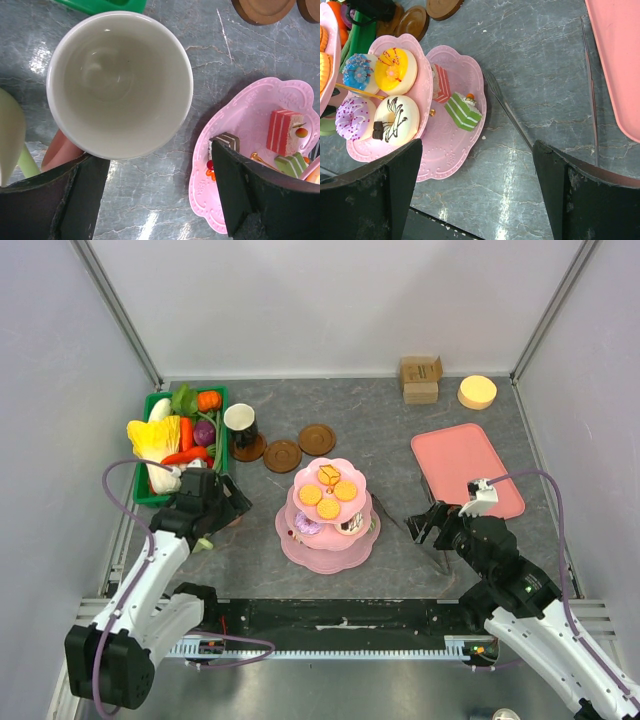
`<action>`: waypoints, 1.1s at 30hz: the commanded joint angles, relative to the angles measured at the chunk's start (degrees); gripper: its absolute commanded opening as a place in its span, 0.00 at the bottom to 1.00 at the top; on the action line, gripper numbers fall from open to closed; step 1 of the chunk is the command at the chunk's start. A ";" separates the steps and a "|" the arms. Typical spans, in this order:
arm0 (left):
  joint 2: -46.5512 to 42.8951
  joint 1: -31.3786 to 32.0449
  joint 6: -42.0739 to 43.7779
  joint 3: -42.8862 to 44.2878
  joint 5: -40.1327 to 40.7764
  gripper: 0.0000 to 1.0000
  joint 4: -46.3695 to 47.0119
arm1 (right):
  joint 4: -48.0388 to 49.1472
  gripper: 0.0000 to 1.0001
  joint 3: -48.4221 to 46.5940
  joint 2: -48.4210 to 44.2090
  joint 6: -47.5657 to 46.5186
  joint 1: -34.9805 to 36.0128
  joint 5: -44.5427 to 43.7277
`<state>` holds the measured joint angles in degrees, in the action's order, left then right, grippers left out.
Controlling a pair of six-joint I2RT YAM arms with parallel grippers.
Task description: Serve the afternoon tea
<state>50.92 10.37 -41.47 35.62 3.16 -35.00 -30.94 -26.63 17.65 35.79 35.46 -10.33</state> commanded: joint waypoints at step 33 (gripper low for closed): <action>-3.99 4.66 -5.55 6.92 7.21 0.78 -14.39 | 0.88 0.98 -0.17 -1.39 -0.37 0.13 -0.40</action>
<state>43.31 14.98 -45.60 41.54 5.54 -47.86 -30.89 -26.63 16.82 35.79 35.46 -10.37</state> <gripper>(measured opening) 0.808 0.982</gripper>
